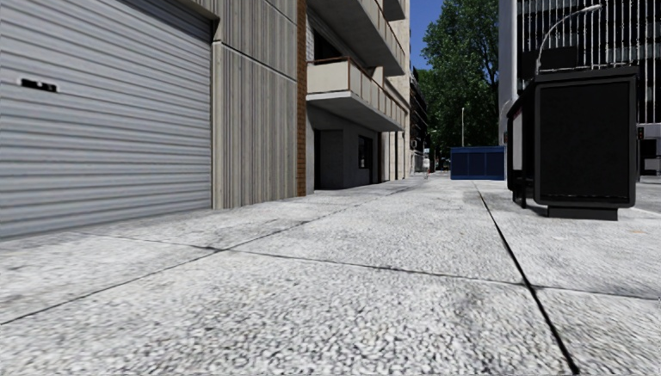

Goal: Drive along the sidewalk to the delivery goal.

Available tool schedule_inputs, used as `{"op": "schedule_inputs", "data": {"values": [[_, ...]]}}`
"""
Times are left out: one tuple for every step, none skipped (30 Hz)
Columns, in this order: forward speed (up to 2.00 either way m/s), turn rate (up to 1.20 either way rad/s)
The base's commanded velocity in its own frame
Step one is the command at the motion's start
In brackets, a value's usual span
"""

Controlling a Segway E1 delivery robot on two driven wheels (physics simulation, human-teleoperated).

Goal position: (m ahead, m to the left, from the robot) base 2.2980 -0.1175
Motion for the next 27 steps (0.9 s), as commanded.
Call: {"op": "schedule_inputs", "data": {"values": [[1.49, 0.0], [1.49, 0.0], [1.49, 0.0], [1.49, 0.0], [1.49, 0.0], [1.49, -0.08], [1.49, -0.18], [1.49, -0.23], [1.49, -0.23], [1.49, -0.27], [1.49, -0.3], [1.49, -0.31], [1.49, -0.31], [1.49, -0.37], [1.49, -0.4], [1.49, -0.41], [1.49, -0.41], [1.49, -0.41], [1.49, -0.41], [1.49, -0.41], [1.49, -0.41], [1.49, -0.41], [1.49, -0.41], [1.49, -0.41], [1.49, -0.4], [1.49, -0.39], [1.49, -0.39]]}}
